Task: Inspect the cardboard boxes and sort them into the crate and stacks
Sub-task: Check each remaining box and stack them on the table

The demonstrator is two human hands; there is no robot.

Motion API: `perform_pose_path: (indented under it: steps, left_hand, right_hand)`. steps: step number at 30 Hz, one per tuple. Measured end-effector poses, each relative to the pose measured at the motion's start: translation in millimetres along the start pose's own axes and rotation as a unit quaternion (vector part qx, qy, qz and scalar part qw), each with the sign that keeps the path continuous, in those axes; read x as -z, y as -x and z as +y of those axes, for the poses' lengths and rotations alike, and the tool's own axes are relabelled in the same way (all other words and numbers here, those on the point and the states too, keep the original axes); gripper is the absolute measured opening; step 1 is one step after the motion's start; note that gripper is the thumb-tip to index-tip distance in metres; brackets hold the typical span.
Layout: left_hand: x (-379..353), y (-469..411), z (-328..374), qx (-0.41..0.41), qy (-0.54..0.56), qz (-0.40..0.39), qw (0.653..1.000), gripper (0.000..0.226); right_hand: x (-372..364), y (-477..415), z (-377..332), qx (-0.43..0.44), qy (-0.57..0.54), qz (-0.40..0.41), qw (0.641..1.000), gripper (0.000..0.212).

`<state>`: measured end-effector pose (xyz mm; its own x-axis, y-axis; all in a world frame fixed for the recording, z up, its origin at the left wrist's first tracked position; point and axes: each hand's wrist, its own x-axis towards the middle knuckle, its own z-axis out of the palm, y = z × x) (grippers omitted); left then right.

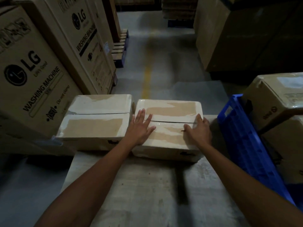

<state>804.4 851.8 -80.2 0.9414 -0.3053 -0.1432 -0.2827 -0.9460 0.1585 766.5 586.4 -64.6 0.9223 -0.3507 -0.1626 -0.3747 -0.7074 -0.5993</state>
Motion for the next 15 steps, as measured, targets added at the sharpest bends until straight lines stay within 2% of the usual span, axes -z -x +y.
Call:
perform_pose_path:
  steps: [11, 15]
  left_hand:
    - [6, -29, -16, 0.028, -0.016, -0.016, 0.999, 0.068]
    - [7, -25, -13, 0.054, -0.013, -0.008, 0.998, 0.067]
  right_hand:
    - [-14, -38, -21, 0.023, 0.099, -0.003, 0.995, 0.094]
    - [-18, -36, -18, 0.103, 0.2, -0.024, 0.974, 0.096]
